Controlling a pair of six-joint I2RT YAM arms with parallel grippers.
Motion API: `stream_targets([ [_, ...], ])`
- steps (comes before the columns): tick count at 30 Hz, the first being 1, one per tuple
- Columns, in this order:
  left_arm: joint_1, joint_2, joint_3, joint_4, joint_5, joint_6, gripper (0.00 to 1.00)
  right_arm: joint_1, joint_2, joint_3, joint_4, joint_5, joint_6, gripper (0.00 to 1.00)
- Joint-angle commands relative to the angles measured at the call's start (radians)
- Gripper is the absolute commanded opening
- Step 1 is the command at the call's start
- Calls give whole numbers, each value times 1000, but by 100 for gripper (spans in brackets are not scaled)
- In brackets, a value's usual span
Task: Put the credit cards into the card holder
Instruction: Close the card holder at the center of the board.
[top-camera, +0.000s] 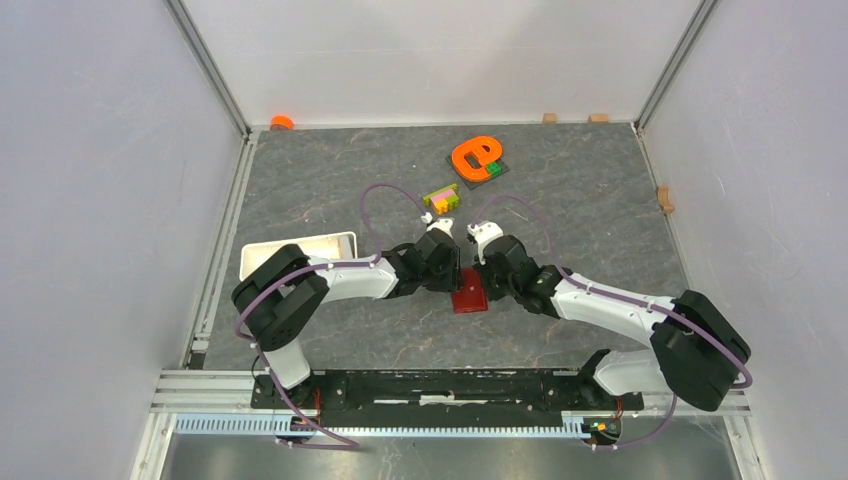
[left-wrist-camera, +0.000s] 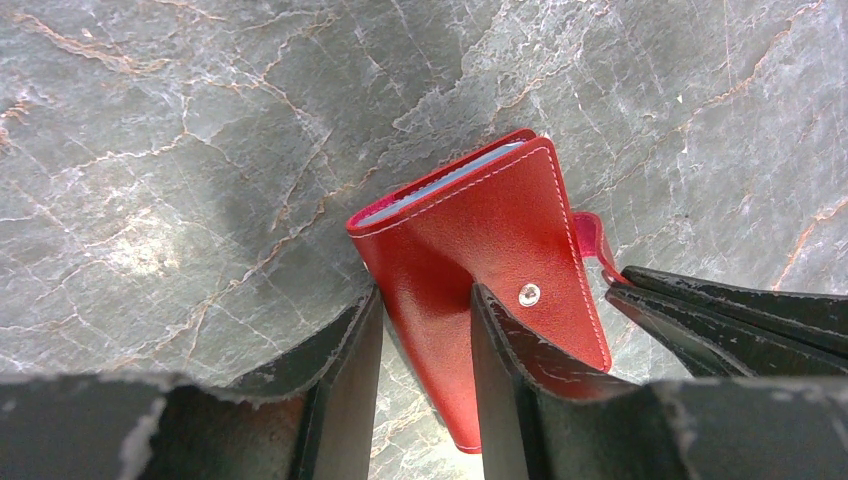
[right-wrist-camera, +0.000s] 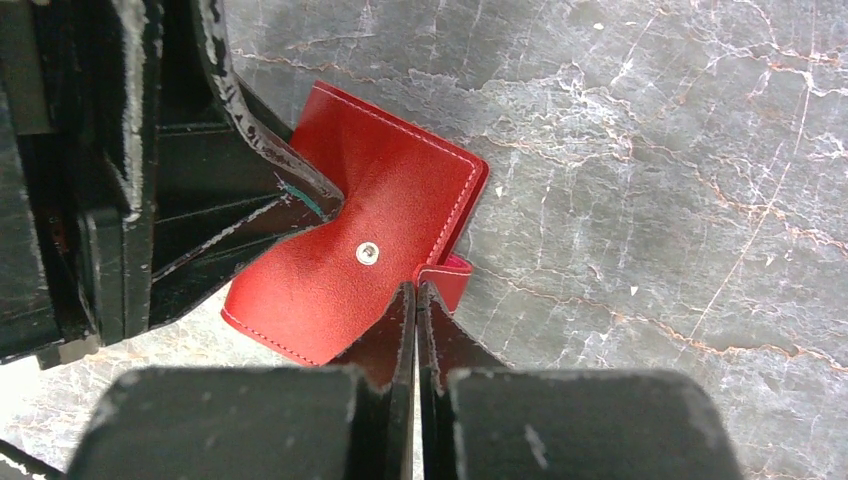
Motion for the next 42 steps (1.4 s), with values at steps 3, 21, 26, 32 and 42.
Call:
stream_targets([
  [3,-8,25,-12,-70,8,16,43,4,4,43,64,-61,6,0],
  [21,-6,30,-15,-68,12,18,42,4,119,68,90,-71,-16,0],
  [26,-6,32,-16,-62,14,15,42,4,136,72,82,-85,-23,0],
  [32,-6,35,-27,-42,16,3,41,5,142,61,69,-116,-16,0],
  [42,-6,35,-32,-33,24,-5,40,18,118,39,28,-57,-36,0],
])
